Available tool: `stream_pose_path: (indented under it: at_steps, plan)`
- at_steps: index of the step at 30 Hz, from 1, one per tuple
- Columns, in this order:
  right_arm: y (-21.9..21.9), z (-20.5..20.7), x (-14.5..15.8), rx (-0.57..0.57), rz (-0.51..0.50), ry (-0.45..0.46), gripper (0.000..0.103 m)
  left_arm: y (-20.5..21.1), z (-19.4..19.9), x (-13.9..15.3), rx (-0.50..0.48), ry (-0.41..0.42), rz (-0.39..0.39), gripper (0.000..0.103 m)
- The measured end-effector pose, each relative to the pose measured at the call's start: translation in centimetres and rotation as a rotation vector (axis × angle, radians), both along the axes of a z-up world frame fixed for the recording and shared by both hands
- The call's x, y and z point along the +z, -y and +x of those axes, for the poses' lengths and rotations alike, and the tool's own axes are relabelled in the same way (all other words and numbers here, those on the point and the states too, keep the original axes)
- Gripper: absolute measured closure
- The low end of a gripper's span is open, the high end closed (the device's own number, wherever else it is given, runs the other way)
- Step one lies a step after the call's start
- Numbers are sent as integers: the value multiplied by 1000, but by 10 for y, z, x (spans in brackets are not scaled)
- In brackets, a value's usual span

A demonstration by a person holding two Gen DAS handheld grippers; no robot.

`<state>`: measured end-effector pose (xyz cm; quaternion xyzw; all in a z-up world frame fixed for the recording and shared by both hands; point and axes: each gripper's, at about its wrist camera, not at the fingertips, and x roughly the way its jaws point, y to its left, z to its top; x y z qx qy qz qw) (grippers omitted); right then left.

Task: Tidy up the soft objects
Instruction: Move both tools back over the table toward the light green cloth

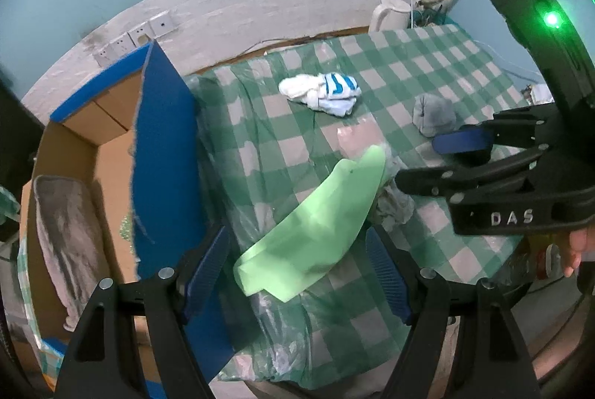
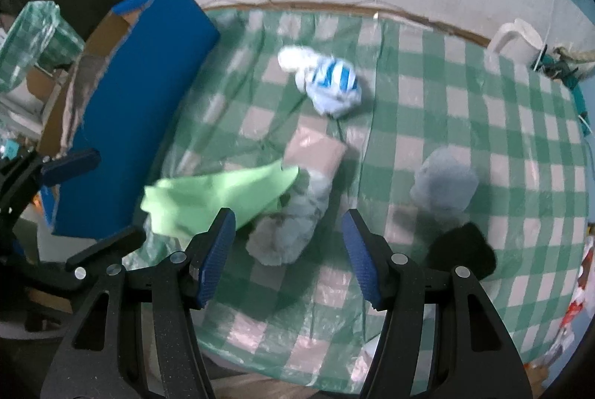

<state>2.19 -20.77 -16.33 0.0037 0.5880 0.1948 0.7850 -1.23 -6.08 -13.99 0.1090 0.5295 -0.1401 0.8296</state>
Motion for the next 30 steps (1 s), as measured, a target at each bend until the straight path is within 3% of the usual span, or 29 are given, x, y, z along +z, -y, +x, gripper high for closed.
stream_pose_path:
  at_steps: [21,23,24,30]
  plan:
    - [-23,1,-61,53,-94,-88,43,4,11,-35,2,-53,41,26]
    - [-24,4,-64,52,-99,-95,48,4,12,-38,0,-57,44,26]
    - [-23,4,-65,49,-101,-96,55,4,13,-39,-1,-57,46,26]
    - [-7,4,-66,29,-96,-111,62,6,15,-45,-13,-55,51,26]
